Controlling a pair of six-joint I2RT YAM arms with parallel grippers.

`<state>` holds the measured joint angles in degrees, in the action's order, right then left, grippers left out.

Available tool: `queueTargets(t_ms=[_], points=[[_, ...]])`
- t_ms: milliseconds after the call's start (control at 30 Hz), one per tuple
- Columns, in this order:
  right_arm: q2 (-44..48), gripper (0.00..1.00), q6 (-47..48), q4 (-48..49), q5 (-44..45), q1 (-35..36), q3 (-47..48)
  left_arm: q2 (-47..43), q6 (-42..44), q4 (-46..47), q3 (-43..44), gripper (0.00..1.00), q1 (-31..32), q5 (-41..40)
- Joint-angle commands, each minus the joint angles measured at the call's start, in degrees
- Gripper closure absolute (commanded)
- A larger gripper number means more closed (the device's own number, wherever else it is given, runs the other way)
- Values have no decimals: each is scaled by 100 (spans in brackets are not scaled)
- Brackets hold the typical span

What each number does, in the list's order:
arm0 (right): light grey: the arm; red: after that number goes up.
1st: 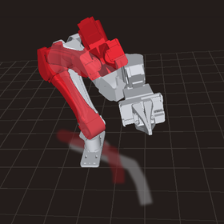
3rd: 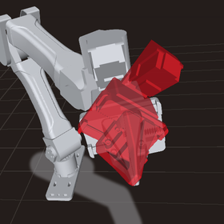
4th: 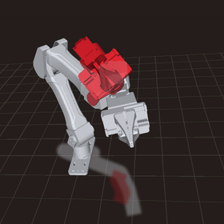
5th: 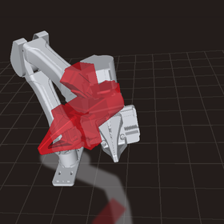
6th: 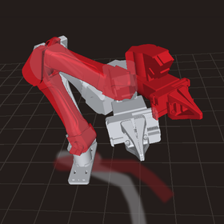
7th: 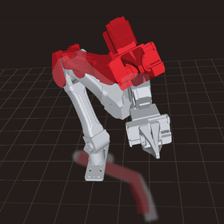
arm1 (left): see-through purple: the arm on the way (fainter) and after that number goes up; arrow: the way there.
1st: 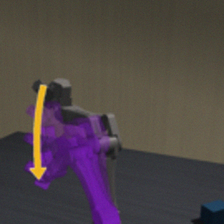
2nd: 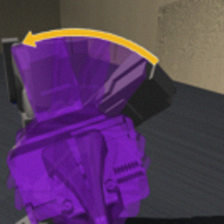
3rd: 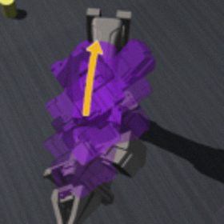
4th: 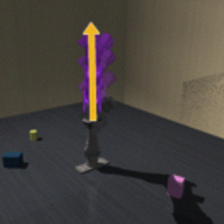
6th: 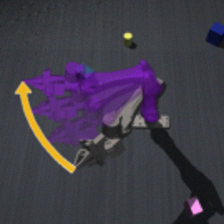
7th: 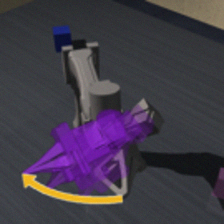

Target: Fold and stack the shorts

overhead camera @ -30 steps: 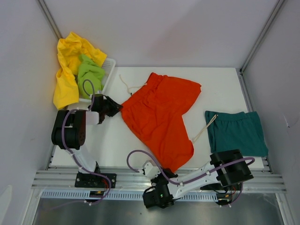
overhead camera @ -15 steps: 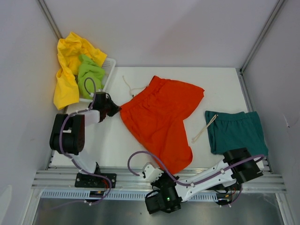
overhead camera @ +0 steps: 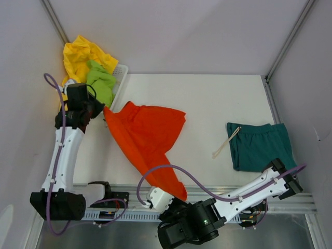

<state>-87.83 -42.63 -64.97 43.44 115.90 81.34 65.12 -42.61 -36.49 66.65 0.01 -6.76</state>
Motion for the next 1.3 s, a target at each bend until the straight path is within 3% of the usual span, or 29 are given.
queueTargets(t_ms=[0, 67, 200, 333, 467, 567, 667, 700, 767, 800, 867, 900, 967, 1000, 1100, 1133, 1200, 1267], points=[[108, 100, 483, 10, -837, 161, 530, 0, 104, -1393, 1126, 100, -370, -597], [170, 100, 563, -85, -846, 170, 724, 79, 7, -1983, 1358, 100, -397, -747], [634, 100, 476, -656, -416, -84, 1155, -43, -160, -2082, 1500, 100, -493, -573], [1232, 100, 790, -623, -319, -1145, 1174, -140, -388, -1757, 1866, 100, -572, -142], [1602, 100, 1712, 176, -494, -3093, 1165, 368, -704, -1484, 2536, 100, -572, 481], [1725, 100, 2688, 843, -687, -3914, 1278, 484, -1161, -1090, 2722, 100, -564, 841], [1638, 100, 3584, 1547, -1223, -5389, 1393, 431, -1618, 34, 2590, 100, -511, 888], [1577, 100, 3760, 1731, -1346, -6194, 1428, 448, -1923, 306, 2581, 100, -450, 800], [1200, 100, 4017, 2250, -1873, -7041, 1551, 746, -2259, 992, 2581, 100, -406, 817], [1033, 100, 4034, 2408, -2074, -7803, 1752, 904, -2548, 1212, 2650, 100, -344, 974], [446, 100, 3991, 2795, -2862, -8519, 2042, 1458, -3004, 1828, 2869, 100, -213, 1142], [216, 100, 3912, 2866, -3024, -9114, 2548, 1642, -3138, 2099, 2914, 100, -151, 1264], [-592, 100, 3753, 2745, -3569, -9610, 3366, 2231, -3394, 2926, 3265, 100, -63, 1458], [-873, 100, 3597, 2605, -3701, -9804, 4467, 2459, -3420, 3024, 3728, 100, 138, 1502], [-1943, 100, 3473, 2226, -4150, -10288, 6195, 3592, -3158, 2648, 5450, 100, 419, 1424], [-2114, 100, 3446, 2269, -4159, -10341, 7010, 3917, -3122, 2490, 6908, 100, 473, 1380], [-2221, 100, 3367, 2558, -4229, -10508, 7185, 4735, -3200, 2593, 7805, 100, 526, 1449], [-2028, 100, 3288, 3234, -4274, -10674, 6573, 4948, -3350, 3023, 7916, 100, 544, 1546]])
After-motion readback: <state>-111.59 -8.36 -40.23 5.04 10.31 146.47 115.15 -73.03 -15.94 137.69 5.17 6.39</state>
